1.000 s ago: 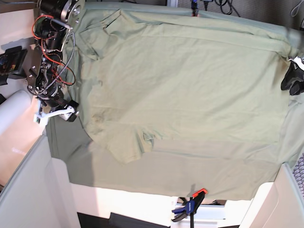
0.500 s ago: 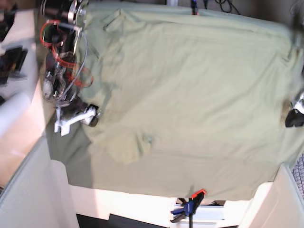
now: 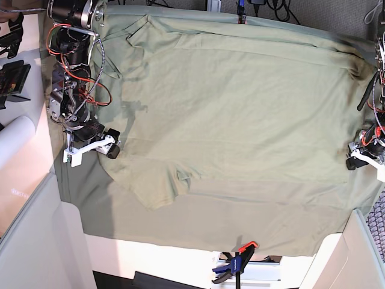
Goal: Fold the T-shirt properly
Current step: 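Reposition both grippers down the shirt sides and grasp the side seams, then fold the grasped shirt body toward the collar with both grippers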
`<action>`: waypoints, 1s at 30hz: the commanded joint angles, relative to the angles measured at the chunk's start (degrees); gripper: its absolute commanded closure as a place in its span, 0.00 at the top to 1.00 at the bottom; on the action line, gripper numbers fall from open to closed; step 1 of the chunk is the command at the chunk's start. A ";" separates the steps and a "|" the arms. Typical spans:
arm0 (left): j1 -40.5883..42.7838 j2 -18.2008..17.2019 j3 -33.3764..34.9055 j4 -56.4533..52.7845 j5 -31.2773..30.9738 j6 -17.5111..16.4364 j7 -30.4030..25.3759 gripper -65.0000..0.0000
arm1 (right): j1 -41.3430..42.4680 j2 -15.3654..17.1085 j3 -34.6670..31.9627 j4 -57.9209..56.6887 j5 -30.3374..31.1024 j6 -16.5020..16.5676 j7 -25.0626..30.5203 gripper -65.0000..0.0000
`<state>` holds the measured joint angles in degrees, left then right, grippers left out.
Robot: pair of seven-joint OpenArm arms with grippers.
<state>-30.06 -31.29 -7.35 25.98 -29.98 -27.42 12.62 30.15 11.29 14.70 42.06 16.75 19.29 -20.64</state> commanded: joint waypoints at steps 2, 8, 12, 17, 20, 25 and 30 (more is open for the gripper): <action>-1.40 0.42 -0.04 0.59 -0.17 0.00 0.02 0.55 | 0.57 0.44 -0.11 0.15 -0.46 -0.79 -2.51 0.58; -1.38 2.91 -0.04 0.59 -0.13 -0.28 0.07 0.55 | 0.63 0.35 -0.11 0.15 1.27 -0.76 -2.51 0.58; -1.55 3.67 -0.04 0.63 -0.15 -3.98 0.98 0.55 | 0.63 -0.22 -0.11 0.15 1.92 -0.04 -2.49 0.58; -1.53 3.80 -0.04 1.29 -0.20 -5.40 1.16 0.54 | 0.66 -0.37 -0.11 0.15 3.02 1.79 -2.49 0.57; -1.53 3.80 -0.04 1.29 -0.20 -5.86 1.86 0.47 | 0.83 -0.44 -0.11 0.15 3.43 3.04 -2.49 0.57; -1.53 3.80 -0.04 1.46 -0.22 -12.58 2.19 0.22 | 0.92 -1.01 -0.11 0.26 3.39 3.65 -2.47 0.57; -1.53 3.48 -0.04 2.71 -0.22 -12.58 1.97 0.00 | 0.92 -0.94 -0.11 0.42 2.21 3.65 -0.07 0.08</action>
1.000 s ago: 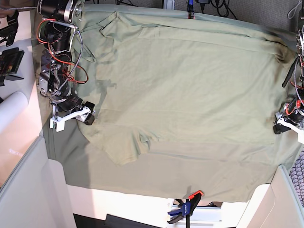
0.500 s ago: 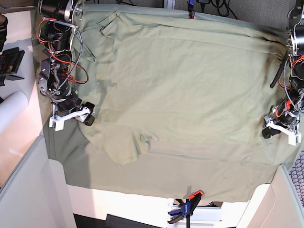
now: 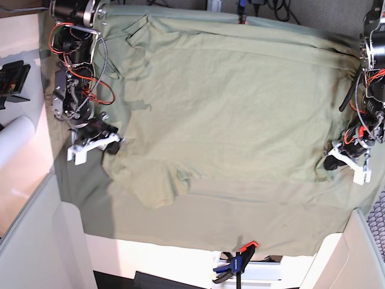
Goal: Fold the T-shirt properly
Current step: 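Fold the grasped shirt body toward the collar with both grippers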
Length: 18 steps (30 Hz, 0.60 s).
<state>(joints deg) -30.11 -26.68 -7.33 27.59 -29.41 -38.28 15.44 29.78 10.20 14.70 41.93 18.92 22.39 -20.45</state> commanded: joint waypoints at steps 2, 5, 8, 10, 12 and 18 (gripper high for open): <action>-1.49 -1.55 -0.07 1.92 -0.81 -1.72 -0.85 0.00 | 1.27 0.28 -0.11 1.25 -0.07 0.55 -0.20 0.00; -1.46 -2.84 -0.07 3.63 -1.66 -1.72 -0.83 0.00 | 1.14 0.59 -0.09 3.34 -0.07 0.57 -1.27 0.00; -1.31 -4.59 -0.07 4.83 -3.63 -1.72 1.36 0.00 | 0.94 1.20 -0.11 6.75 0.00 0.57 -5.09 0.00; -1.25 -5.16 -0.07 5.18 -7.28 -1.72 6.16 0.00 | 0.59 1.86 -0.11 9.18 0.63 0.57 -7.30 0.00; -0.74 -5.60 -0.07 5.20 -10.60 -1.72 10.45 0.00 | -0.50 2.58 -0.09 12.00 2.27 0.57 -9.11 0.00; 4.04 -7.89 -0.07 10.05 -16.06 -1.72 14.43 0.00 | -8.31 4.61 -0.09 22.99 4.22 0.57 -11.10 0.00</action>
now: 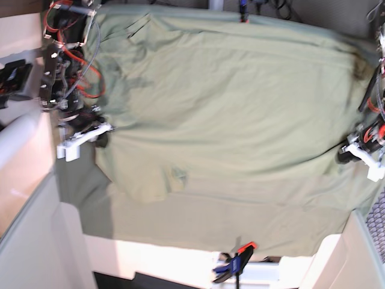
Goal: Fold the T-shirt properly
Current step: 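Fold the grasped shirt body toward the collar with both grippers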
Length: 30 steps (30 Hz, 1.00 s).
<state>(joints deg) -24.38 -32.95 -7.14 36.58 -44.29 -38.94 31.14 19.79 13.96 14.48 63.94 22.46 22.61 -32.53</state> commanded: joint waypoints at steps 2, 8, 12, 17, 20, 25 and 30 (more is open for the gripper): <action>0.85 -2.43 -0.26 5.31 -3.28 -1.06 1.27 0.00 | -1.18 1.49 0.13 4.04 0.72 0.33 1.03 0.00; 7.41 -4.26 -0.28 16.15 -4.96 -1.06 2.58 0.00 | -6.84 2.78 0.52 9.46 0.70 0.33 1.03 0.00; 9.40 -4.37 -0.28 17.18 -4.83 -1.06 3.45 0.00 | -8.46 3.08 1.09 9.92 0.66 0.31 1.01 0.00; 10.27 -4.35 -0.28 17.16 -5.22 -1.06 3.37 0.00 | -9.18 3.06 1.42 9.88 0.48 0.33 1.01 0.01; 10.25 -4.33 -0.28 17.18 -5.22 -1.06 3.19 0.00 | -9.05 3.06 1.42 9.92 0.48 0.31 0.70 0.56; 10.25 -4.35 -0.28 17.18 -5.16 -1.06 3.19 0.00 | -9.22 3.04 3.69 11.08 0.74 0.31 -3.74 0.68; 10.27 -4.35 -0.28 17.18 -5.09 -1.06 3.23 0.00 | -8.63 3.04 10.58 13.31 5.51 0.31 -1.84 0.68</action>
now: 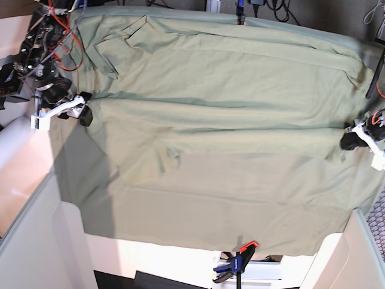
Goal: Fold the T-shirt properly
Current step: 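Fold the grasped shirt body toward the collar with both grippers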
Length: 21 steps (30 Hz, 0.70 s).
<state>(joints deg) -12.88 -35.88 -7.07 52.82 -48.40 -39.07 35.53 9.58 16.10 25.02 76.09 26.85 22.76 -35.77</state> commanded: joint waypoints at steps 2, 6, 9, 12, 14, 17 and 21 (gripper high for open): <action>-1.22 -1.42 -0.35 0.94 -0.98 -0.93 -1.16 0.00 | 3.28 0.90 1.79 1.27 1.64 0.15 2.43 0.68; -1.22 -1.42 -0.35 0.94 -1.07 -0.93 -1.16 0.00 | 8.24 0.83 1.75 0.74 1.05 0.17 3.26 0.68; -1.22 -1.44 -0.35 0.94 -1.05 -0.93 -1.11 0.00 | 12.94 0.55 -0.48 -2.16 -2.16 0.15 5.64 0.68; -1.20 -1.44 -0.35 0.94 -1.03 -0.93 -0.70 0.00 | 17.68 -0.81 -3.32 -8.33 -6.75 -0.04 9.57 0.68; -1.20 -1.44 -0.35 0.94 -0.96 -0.93 -0.48 0.00 | 20.81 -2.34 -4.70 -14.64 -10.14 -0.83 12.96 0.68; -1.22 -1.44 -0.35 0.94 -0.66 -0.93 -0.13 0.00 | 25.31 -4.98 -6.23 -26.64 -16.83 -3.82 18.97 0.68; -1.22 -1.44 -0.35 0.94 -0.66 -0.93 -0.11 0.00 | 28.22 -6.71 -9.66 -40.61 -20.94 -5.46 24.35 0.68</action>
<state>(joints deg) -12.88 -35.90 -7.07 52.90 -48.14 -39.05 36.45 35.88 8.60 15.22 34.50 4.95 17.26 -9.91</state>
